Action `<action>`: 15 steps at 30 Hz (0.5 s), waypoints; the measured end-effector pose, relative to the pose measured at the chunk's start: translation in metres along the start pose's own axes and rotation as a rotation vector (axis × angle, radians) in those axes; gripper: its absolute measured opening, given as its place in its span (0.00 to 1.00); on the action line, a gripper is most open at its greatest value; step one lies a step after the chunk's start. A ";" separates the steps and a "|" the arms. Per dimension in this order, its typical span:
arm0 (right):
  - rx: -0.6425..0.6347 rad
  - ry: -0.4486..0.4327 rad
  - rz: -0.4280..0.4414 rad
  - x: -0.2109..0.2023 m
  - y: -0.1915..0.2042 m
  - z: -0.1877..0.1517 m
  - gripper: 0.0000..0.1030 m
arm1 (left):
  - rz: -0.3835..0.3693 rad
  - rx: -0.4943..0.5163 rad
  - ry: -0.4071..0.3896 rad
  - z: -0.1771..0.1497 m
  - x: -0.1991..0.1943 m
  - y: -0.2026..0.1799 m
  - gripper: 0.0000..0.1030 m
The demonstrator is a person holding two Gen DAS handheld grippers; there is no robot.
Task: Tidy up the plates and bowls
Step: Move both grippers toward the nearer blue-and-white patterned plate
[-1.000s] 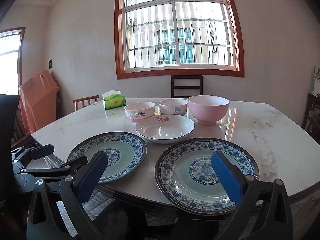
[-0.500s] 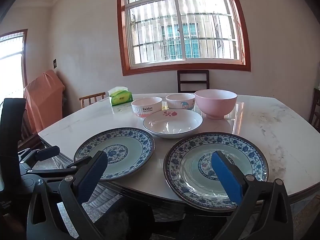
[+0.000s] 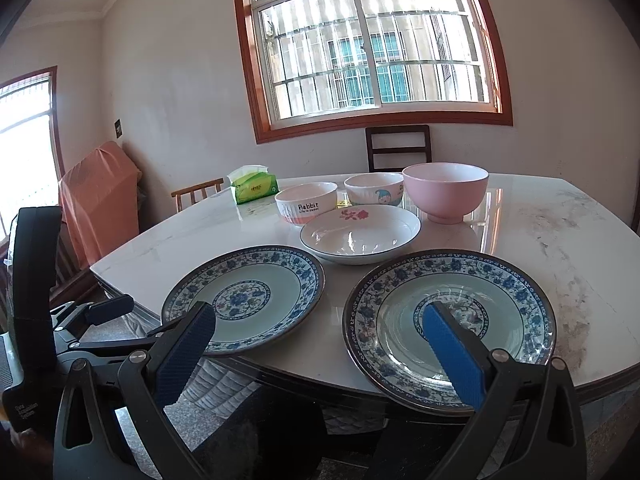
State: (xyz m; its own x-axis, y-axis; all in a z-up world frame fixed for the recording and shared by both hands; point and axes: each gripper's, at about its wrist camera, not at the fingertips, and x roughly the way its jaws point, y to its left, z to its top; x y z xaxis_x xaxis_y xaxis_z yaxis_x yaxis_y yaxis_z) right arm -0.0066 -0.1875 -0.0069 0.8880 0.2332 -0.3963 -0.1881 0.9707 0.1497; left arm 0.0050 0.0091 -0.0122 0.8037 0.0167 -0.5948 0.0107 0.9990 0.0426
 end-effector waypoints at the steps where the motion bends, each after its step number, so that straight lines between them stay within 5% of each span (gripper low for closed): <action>1: 0.000 0.001 0.001 0.000 0.000 0.000 1.00 | 0.000 0.001 0.000 0.000 0.000 0.000 0.87; 15: -0.002 0.015 0.013 0.002 0.002 -0.001 1.00 | 0.009 0.003 0.021 -0.002 0.005 0.001 0.87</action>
State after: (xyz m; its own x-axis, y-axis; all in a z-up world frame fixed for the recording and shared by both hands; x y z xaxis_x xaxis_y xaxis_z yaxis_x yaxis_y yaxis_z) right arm -0.0056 -0.1851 -0.0079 0.8792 0.2464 -0.4078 -0.2004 0.9677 0.1527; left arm 0.0078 0.0102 -0.0169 0.7914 0.0269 -0.6108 0.0054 0.9987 0.0509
